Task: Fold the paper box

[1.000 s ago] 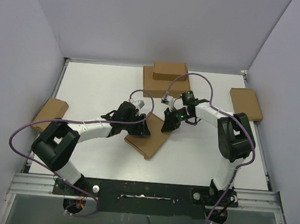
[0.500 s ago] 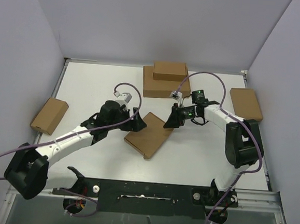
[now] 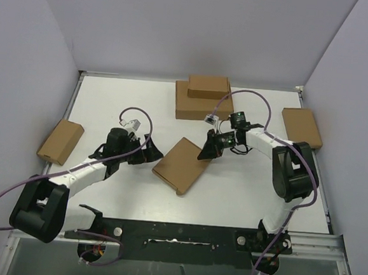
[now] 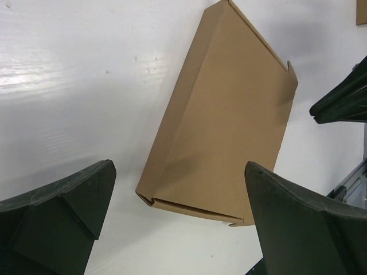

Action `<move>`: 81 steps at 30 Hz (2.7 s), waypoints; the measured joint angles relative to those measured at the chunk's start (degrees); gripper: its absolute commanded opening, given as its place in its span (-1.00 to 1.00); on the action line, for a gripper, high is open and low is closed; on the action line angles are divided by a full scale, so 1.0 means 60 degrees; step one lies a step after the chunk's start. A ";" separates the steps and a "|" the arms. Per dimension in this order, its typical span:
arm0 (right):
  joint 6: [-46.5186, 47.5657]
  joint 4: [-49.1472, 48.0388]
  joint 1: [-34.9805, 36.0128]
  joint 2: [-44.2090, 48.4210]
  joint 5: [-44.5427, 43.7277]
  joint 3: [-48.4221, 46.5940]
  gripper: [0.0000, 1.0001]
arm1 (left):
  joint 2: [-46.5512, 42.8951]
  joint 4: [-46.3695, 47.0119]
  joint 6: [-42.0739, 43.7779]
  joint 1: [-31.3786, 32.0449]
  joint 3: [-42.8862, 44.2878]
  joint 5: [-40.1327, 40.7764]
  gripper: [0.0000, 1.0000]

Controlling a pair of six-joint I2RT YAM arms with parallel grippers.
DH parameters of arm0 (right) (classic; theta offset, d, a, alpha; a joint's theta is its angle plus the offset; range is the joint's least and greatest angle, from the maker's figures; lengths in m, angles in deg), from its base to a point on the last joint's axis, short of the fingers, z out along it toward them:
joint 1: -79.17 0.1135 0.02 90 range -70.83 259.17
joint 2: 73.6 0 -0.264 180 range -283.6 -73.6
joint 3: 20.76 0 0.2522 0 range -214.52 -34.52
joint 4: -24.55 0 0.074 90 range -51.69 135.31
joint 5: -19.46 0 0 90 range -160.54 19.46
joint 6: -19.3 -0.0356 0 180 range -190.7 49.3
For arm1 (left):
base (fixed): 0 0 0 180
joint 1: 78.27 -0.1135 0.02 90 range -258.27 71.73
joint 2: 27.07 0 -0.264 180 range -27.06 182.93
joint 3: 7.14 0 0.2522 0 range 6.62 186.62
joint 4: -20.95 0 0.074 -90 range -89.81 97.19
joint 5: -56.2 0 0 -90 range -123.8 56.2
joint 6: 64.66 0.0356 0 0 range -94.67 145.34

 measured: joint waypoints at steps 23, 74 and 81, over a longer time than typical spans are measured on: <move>0.0933 0.1461 0.0441 -0.1435 -0.1319 -0.0929 -0.84 | 0.1960 0.0583 -0.1235 0.0270 0.0091 -0.1075 0.69; 0.2189 0.2736 -0.1526 -0.0361 0.0353 -0.1086 -0.48 | 0.1319 0.1749 -0.1005 0.1508 0.0506 -0.1694 -0.58; 0.2087 0.2605 -0.2765 0.0215 0.1053 -0.1075 -0.48 | 0.0310 -0.1027 0.1013 0.1628 0.2233 -0.1020 -0.64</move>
